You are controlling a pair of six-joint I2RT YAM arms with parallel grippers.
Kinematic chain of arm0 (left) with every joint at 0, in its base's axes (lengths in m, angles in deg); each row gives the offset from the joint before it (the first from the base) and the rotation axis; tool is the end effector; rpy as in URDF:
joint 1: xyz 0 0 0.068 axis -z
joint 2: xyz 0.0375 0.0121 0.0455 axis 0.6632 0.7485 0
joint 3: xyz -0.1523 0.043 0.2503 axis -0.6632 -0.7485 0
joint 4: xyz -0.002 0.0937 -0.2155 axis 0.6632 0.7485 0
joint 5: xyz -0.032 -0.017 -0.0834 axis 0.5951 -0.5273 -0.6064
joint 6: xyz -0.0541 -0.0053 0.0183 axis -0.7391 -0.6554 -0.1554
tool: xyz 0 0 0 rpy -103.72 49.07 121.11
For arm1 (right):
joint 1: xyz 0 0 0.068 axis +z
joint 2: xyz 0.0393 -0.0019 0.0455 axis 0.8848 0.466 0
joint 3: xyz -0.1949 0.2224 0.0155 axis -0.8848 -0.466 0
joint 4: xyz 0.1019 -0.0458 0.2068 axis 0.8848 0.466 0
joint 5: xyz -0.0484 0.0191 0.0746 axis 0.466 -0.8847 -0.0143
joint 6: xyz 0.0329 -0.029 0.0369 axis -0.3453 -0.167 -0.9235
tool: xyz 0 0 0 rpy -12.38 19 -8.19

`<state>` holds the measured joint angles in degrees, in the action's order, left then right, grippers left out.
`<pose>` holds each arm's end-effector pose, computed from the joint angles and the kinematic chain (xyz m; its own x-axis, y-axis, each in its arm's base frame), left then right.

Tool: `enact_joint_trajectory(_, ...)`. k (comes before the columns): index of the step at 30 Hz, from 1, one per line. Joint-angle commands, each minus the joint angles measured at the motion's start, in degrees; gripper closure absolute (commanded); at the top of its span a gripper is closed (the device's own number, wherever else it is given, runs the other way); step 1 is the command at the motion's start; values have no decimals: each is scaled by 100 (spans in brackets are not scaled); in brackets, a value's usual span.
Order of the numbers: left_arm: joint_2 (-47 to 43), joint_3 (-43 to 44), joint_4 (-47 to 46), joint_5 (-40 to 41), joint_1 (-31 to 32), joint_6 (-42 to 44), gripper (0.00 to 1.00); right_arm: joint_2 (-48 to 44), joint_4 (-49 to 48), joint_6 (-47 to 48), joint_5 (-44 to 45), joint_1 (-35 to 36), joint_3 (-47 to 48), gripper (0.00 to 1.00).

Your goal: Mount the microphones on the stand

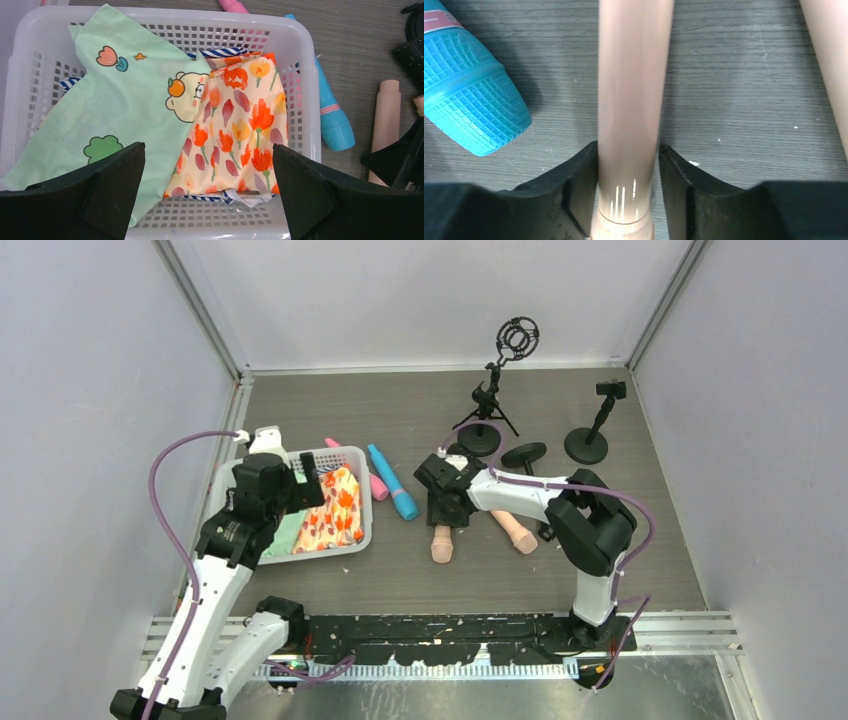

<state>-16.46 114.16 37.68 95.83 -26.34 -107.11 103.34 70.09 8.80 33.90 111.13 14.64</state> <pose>0.1098 -0.0176 0.3414 -0.5198 -0.1869 -0.8336 -0.1650 0.9794 -0.1167 0.2360 0.2584 0.1998 -0.9276 0.0300 -0.3723 -0.0200 0.9913 0.1298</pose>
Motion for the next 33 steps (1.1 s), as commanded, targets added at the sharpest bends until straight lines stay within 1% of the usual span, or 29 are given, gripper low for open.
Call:
enact_joint_trajectory(1, 8, 175, -157, -309, -33, -269, 0, -40, 95, 189, 157, 48, -25, 53)
enact_joint_trajectory(7, 171, 575, -76, -701, -32, -412, 0, -817, -120, 700, 351, 41, -106, 72)
enact_joint_trajectory(10, 328, 852, -133, -1087, -29, -519, 0, -1286, -237, 1033, 459, 42, -100, 83)
enact_joint_trajectory(12, 414, 974, -260, -1398, -26, -633, 0, -1583, -335, 1301, 456, 45, -99, 89)
enact_joint_trajectory(15, 560, 1090, -558, -1861, -26, -824, 0, -2008, -353, 1578, 747, 42, -109, 97)
enact_joint_trajectory(17, 702, 1147, -758, -2050, -11, -914, 0, -2339, -443, 1778, 840, 47, -191, 99)
enact_joint_trajectory(21, 1006, 1362, -1095, -2339, 203, -1070, 0, -2976, -918, 2340, 647, 48, -479, 99)
enact_joint_trajectory(28, 1254, 1550, -1976, -2424, 1140, -1330, 0, -3610, -1501, 3472, -284, 48, -731, 97)
enact_joint_trajectory(33, 1415, 1753, -2194, -2704, 1266, -1274, 0, -4029, -1690, 4759, -522, 48, -892, 97)
